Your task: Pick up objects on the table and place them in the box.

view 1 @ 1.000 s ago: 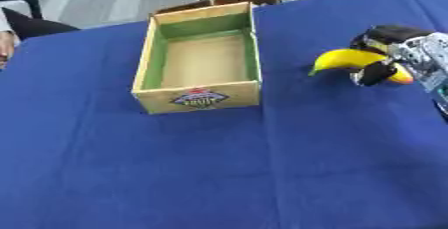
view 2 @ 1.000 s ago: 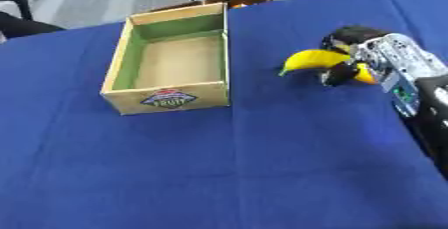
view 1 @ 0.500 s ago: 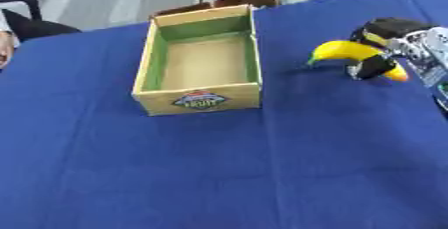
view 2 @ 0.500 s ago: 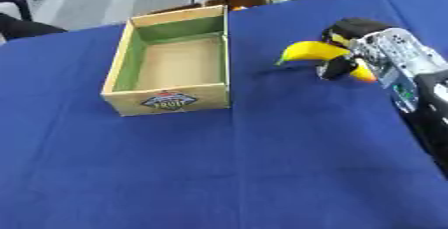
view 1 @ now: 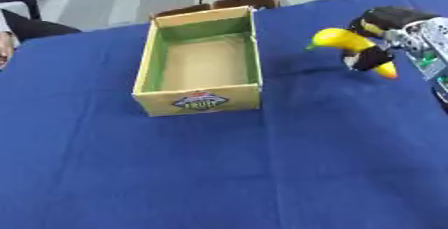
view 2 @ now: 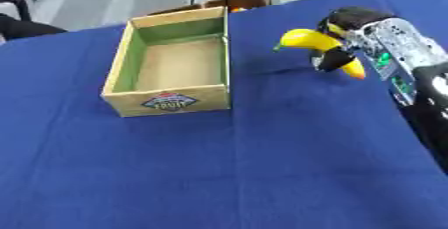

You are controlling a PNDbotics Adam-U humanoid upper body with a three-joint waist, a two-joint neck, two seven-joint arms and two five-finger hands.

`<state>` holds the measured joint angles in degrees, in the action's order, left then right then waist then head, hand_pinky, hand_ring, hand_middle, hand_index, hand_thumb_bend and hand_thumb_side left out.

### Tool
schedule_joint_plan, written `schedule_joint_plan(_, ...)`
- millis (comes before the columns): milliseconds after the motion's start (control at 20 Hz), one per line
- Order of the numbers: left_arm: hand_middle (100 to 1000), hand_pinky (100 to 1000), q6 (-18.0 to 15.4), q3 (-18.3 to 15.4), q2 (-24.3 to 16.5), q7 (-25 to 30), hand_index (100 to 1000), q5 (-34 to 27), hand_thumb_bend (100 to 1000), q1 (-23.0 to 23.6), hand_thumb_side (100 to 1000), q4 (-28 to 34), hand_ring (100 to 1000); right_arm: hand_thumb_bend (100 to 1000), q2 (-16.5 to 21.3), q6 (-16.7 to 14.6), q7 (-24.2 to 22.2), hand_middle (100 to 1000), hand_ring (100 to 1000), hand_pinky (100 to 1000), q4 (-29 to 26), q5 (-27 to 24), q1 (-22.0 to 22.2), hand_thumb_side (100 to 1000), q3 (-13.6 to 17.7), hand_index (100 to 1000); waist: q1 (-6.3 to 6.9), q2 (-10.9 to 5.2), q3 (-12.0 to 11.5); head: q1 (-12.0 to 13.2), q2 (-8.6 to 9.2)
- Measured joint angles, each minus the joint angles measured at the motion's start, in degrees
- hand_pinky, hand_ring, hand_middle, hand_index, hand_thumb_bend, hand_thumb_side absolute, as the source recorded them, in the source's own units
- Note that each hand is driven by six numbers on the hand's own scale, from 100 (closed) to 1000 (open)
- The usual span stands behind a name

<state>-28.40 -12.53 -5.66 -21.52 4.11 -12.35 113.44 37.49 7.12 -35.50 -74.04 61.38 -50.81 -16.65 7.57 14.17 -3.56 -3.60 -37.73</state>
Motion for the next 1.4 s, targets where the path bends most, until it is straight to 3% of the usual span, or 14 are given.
schedule_joint_plan(600,713,341,0.1,0.0,0.0,0.1,754,0.0,100,0.0,835,0.0,681,100,-2.5,-2.3,-1.4,651,808,642,-1.4,3.1,-4.6,537,-0.9,681,-0.73,-0.16,-0.1,-0.3,0.03)
schedule_joint_plan(650,713,341,0.1,0.0,0.0,0.1,754,0.0,100,0.0,835,0.0,681,100,-2.7,-2.5,-1.4,652,807,643,-1.6,3.2,-4.9,612,-1.0,680,-0.75,-0.22,-0.1,-0.3,0.04)
schedule_joint_plan(700,713,342,0.1,0.0,0.0,0.1,754,-0.1,100,0.0,835,0.0,681,100,-2.9,-2.6,-1.3,651,806,644,-1.7,3.4,-5.1,548,-1.1,680,-0.79,-0.29,-0.1,-0.3,0.05)
schedule_joint_plan(1400,714,345,0.5,0.3,-0.5,0.5,755,-0.3,100,0.0,836,0.0,680,100,-7.6,-5.5,-2.2,650,789,647,-4.2,6.7,-11.2,620,-2.0,672,-2.11,-1.06,-0.5,-1.0,0.1)
